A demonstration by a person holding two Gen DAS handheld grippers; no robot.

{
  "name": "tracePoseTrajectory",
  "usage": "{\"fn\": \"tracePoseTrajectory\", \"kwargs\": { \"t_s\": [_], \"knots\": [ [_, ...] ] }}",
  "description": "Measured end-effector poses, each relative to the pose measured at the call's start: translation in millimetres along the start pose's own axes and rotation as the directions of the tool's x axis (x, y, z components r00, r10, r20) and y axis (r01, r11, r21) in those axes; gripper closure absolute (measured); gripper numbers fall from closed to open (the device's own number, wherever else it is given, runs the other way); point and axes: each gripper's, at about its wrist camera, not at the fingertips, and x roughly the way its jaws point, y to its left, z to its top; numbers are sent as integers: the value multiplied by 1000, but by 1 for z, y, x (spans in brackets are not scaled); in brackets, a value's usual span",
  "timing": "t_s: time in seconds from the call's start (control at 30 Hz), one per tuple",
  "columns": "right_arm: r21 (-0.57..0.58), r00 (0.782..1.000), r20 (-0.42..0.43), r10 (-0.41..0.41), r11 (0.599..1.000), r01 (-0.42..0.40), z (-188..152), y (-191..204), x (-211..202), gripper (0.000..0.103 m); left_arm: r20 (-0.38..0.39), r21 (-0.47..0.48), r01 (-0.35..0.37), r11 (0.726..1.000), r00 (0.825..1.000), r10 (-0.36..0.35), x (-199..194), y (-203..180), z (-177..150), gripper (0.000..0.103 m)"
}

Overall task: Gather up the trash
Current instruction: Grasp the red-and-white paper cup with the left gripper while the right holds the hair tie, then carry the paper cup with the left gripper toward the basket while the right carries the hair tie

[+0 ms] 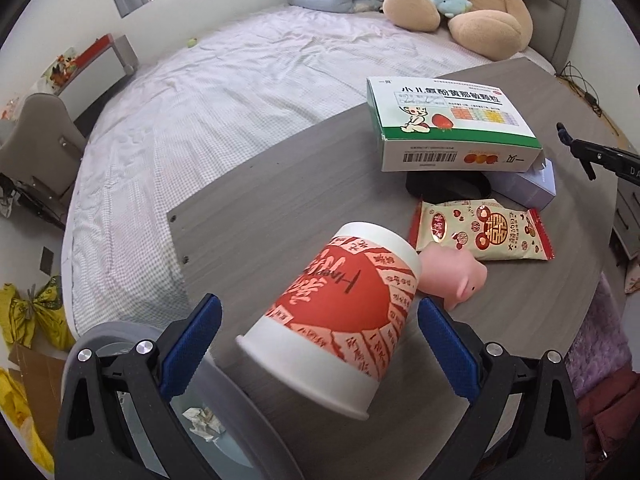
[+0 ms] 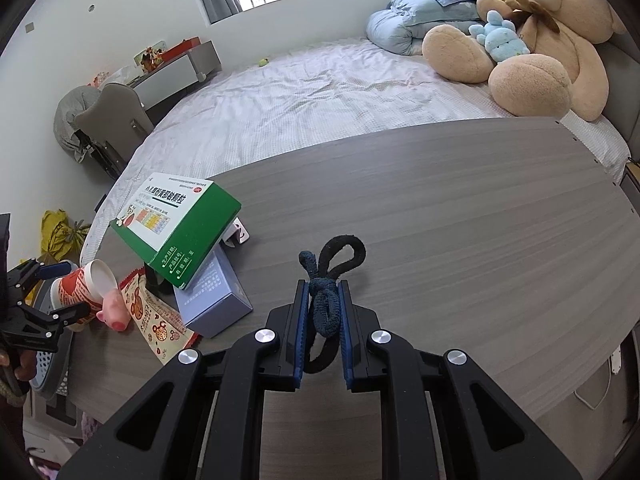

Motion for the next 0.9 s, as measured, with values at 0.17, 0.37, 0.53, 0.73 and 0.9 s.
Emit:
{"fn": "tracePoseTrajectory", "kwargs": {
  "t_s": [0.17, 0.37, 0.53, 0.73, 0.9],
  "knots": [
    [-8, 1000, 0, 11, 1000, -11, -1, 2, 1, 89, -5, -1, 28, 1000, 1000, -28, 8, -3, 0, 8],
    [-9, 1000, -2, 17, 1000, -17, -4, 6, 1, 89, -4, -37, 80, 996, 997, -81, 9, -3, -3, 29],
    [-13, 1000, -3, 21, 1000, -21, -5, 10, 0, 89, 11, -97, 103, 990, 995, -102, 7, 2, -7, 30],
    [-22, 999, 3, 33, 999, -33, -6, 14, -6, 89, 49, -189, 76, 979, 996, -68, -7, 11, -17, 30],
    [-40, 998, 13, 60, 997, -60, -6, 26, -13, 89, 111, -249, 13, 968, 994, 15, -37, 14, -26, 30]
  ]
}}
